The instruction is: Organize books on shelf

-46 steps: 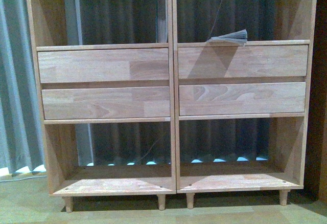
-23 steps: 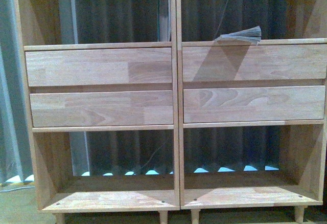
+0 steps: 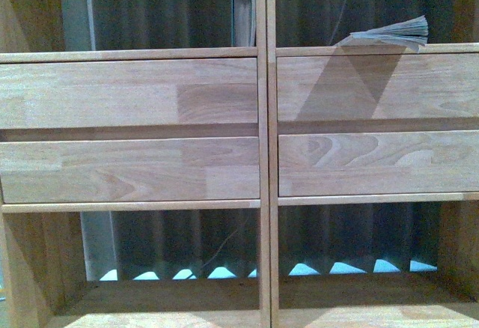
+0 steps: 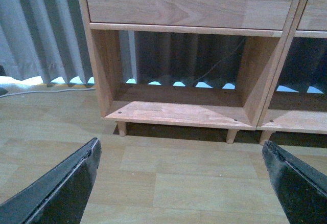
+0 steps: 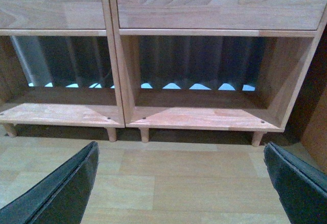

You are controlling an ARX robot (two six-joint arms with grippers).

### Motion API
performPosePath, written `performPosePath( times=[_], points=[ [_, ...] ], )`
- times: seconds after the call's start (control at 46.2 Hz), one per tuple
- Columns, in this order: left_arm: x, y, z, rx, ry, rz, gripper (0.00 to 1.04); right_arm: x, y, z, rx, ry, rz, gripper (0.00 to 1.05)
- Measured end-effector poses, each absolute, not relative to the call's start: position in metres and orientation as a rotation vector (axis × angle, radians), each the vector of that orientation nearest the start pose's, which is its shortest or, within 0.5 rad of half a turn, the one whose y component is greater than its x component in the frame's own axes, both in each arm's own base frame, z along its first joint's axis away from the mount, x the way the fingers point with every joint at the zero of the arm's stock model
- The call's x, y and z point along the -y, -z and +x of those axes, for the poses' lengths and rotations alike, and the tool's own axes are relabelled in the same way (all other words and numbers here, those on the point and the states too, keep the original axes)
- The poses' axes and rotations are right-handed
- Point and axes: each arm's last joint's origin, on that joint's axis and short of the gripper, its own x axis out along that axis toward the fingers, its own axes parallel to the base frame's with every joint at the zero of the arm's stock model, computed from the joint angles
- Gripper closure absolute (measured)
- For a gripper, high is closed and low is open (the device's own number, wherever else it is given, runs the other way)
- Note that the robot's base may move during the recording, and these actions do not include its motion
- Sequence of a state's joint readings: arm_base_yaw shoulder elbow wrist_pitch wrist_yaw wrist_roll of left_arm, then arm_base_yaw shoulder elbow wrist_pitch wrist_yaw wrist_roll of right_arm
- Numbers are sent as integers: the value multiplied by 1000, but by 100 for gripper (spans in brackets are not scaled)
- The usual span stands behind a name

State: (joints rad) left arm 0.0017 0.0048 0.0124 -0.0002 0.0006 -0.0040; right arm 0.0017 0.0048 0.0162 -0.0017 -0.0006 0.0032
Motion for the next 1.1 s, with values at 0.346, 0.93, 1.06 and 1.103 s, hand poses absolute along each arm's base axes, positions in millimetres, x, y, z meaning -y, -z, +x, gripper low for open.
performPosePath(
  times=[0.346,0.93,1.06,1.103],
  points=[
    [0,-167,97,8,-2,-4,7,0,-168,97,10,-2,3,7],
    [0,-167,97,8,-2,-4,7,0,-168,97,10,-2,3,7],
    [0,-167,97,8,-2,-4,7,0,-169,97,10,-2,3,7],
    [0,-167,97,8,-2,-4,7,0,-168,97,10,-2,3,7]
  ],
)
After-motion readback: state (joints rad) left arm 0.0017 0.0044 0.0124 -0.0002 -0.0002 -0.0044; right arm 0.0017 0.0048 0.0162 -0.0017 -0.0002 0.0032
